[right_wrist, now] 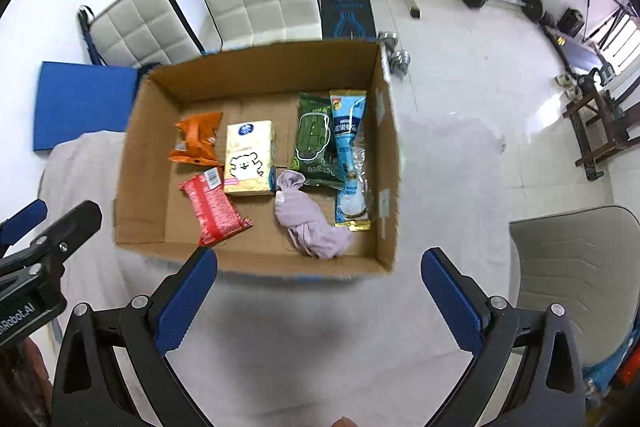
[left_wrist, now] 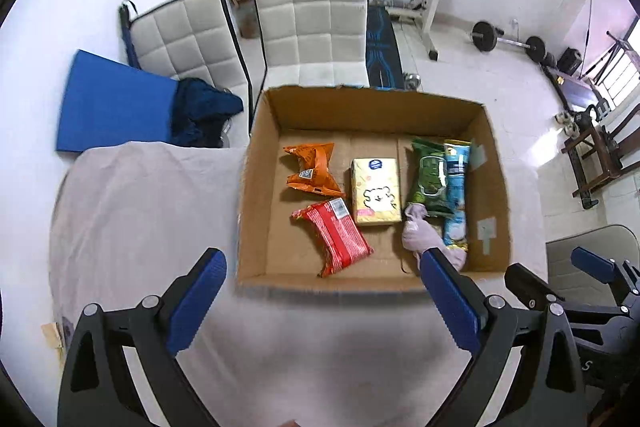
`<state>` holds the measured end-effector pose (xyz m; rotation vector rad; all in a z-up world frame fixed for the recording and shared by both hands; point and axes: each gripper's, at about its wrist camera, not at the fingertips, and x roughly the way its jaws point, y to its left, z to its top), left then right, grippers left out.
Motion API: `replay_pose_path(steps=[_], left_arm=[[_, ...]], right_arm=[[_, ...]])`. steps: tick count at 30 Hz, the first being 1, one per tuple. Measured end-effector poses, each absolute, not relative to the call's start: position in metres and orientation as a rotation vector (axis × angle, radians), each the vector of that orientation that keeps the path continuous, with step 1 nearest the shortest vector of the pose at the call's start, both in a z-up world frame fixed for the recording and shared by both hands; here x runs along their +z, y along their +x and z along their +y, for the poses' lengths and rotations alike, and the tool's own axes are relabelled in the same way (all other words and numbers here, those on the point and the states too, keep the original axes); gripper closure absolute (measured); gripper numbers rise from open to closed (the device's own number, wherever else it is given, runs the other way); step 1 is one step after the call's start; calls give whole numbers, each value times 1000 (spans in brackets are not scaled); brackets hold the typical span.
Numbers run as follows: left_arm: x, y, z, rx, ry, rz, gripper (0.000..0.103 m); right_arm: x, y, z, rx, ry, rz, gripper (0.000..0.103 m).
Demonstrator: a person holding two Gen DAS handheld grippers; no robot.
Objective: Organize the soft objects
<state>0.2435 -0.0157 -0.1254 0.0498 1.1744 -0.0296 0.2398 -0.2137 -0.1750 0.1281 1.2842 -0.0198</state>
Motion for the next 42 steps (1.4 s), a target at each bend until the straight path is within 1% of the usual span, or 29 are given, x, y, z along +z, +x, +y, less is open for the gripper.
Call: replay_pose_path(steps=[9,15,23,33,42], left_arm=[[-57,164,-9,-10,6,1073,3],[-22,122,-4,-10,-3,1021,3],[5,79,-9,-23,11,995,3],[28,56,-6,-1,7,936,3],[25,63,-2,22,5,893,3]], right_arm=[[-91,150,-221,-6,114,1128,0],[-45,91,-224,22,120,1064,0],[6,31,-220,64,111,1000,0],[36,-5,-219,65,79,962,0],[38,8,-221,28,83,938,0]])
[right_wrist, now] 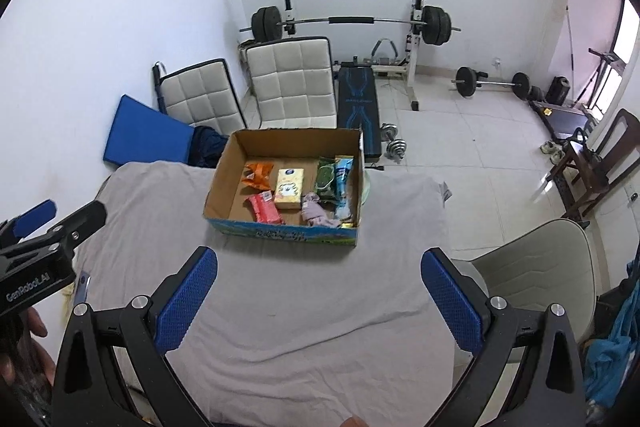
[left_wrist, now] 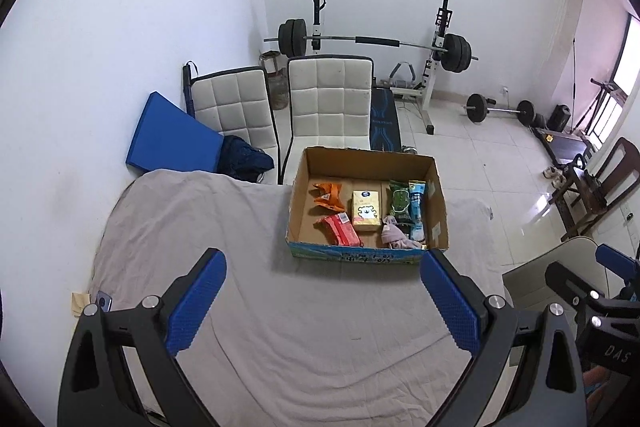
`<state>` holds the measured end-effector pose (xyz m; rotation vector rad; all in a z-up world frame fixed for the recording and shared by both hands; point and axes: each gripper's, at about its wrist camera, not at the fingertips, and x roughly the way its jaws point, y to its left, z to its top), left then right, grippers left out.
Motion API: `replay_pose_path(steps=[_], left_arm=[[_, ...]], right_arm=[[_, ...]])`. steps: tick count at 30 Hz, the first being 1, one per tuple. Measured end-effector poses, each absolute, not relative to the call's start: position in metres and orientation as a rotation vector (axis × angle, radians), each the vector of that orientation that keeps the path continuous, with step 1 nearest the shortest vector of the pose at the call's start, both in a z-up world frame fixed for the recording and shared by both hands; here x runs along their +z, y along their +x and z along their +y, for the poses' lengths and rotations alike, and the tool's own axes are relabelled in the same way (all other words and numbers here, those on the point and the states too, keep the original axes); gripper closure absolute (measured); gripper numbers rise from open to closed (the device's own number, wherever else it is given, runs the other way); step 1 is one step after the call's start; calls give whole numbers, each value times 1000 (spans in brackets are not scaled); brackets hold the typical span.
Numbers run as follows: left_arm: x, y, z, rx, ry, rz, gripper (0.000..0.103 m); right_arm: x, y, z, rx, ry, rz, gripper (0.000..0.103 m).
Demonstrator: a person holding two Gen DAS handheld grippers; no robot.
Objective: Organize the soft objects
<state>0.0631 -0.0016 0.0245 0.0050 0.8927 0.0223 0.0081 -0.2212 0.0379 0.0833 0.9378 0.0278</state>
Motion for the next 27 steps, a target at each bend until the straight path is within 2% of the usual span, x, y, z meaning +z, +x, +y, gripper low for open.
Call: replay_pose_path(steps=[5,27], left_arm=[[23,68,-2,39,26,877,0],[30,76,-3,35,25,847,0]], right_arm=[[34,24,-222,10,91,928,0],[38,45,-221,-16,76,904,0]])
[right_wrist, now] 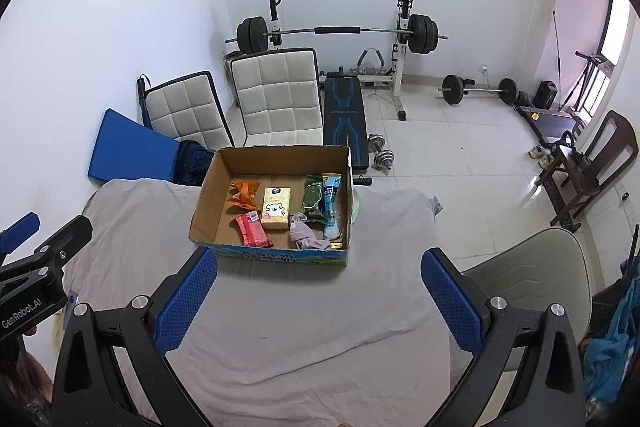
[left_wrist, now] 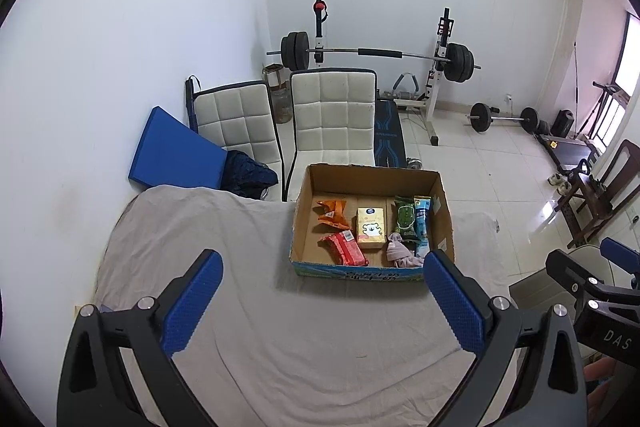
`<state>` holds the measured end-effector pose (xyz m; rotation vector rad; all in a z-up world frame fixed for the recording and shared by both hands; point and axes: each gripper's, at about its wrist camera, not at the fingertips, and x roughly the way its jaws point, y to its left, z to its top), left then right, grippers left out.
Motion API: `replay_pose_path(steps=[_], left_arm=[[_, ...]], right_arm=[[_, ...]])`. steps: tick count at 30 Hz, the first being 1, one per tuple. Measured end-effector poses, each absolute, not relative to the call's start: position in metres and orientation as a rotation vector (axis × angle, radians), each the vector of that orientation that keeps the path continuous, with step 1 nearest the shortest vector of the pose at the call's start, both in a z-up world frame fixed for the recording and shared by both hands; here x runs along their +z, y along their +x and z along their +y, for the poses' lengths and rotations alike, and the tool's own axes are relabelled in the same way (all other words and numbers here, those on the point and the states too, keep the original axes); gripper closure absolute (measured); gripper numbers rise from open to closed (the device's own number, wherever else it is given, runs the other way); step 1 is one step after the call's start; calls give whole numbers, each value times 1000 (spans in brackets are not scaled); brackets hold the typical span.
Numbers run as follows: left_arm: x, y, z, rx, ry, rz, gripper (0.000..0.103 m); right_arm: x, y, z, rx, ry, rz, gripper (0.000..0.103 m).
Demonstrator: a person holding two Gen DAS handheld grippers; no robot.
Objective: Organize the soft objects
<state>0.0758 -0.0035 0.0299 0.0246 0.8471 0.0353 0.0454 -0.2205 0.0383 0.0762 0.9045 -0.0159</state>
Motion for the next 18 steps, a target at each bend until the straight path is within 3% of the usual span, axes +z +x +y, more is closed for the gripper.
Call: replay_pose_path(steps=[18], left_arm=[[33,76,-4,27,23,849,0]], right_arm=[[48,47,-217,-13,53,889,0]])
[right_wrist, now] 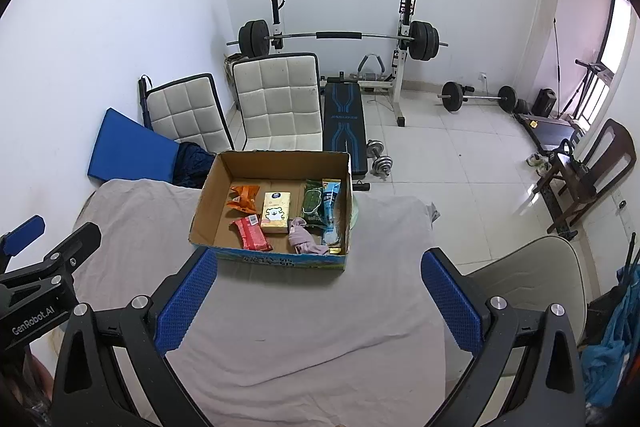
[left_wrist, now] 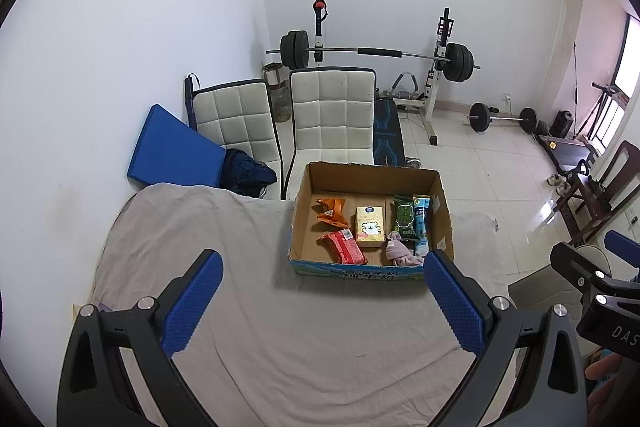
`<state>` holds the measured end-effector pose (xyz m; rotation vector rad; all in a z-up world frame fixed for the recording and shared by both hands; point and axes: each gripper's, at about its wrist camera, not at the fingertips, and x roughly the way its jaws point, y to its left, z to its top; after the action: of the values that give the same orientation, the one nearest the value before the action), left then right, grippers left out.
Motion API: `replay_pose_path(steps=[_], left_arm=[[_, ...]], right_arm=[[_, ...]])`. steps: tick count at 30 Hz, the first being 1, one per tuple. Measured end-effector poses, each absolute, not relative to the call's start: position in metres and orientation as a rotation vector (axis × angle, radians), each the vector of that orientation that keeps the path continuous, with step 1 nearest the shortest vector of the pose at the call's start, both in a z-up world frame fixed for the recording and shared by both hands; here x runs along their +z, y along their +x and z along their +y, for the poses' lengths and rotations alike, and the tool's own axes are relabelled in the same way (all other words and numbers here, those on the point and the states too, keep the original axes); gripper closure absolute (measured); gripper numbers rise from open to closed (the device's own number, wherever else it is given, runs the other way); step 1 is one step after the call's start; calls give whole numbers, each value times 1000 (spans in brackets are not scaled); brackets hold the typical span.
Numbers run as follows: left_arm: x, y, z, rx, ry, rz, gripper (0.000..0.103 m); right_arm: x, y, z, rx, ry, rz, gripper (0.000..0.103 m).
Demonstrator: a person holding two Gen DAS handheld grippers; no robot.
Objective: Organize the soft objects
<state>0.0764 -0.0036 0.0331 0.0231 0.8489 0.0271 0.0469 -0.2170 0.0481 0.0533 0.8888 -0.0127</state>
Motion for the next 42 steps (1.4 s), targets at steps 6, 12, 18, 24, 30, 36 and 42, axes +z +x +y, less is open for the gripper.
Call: replay_pose_path(steps=[6,12,18,24,30,36,42], left_arm=[[34,77,-3,29,23,842,0],[35,79,-2,27,17,845,0],[34,79,-1,26,14,844,0],[34,78,-2,24,13,842,0],[33,79,-3,21,11,844,0],[32,76,-2,20,10,843,0],[32,76,-2,21,9,845,0]], right_arm=[[50,48,-216,-12,51,888,0],[50,47,-215,-15,46,886,0],[49,46,-214,-18,44,885,0],[49,45,-213,-23,43,886,0],[48,44,-212,-24,43,886,0],[48,44,-212,-22,43,887,0],[48,45,-211,-23,46,887,0]])
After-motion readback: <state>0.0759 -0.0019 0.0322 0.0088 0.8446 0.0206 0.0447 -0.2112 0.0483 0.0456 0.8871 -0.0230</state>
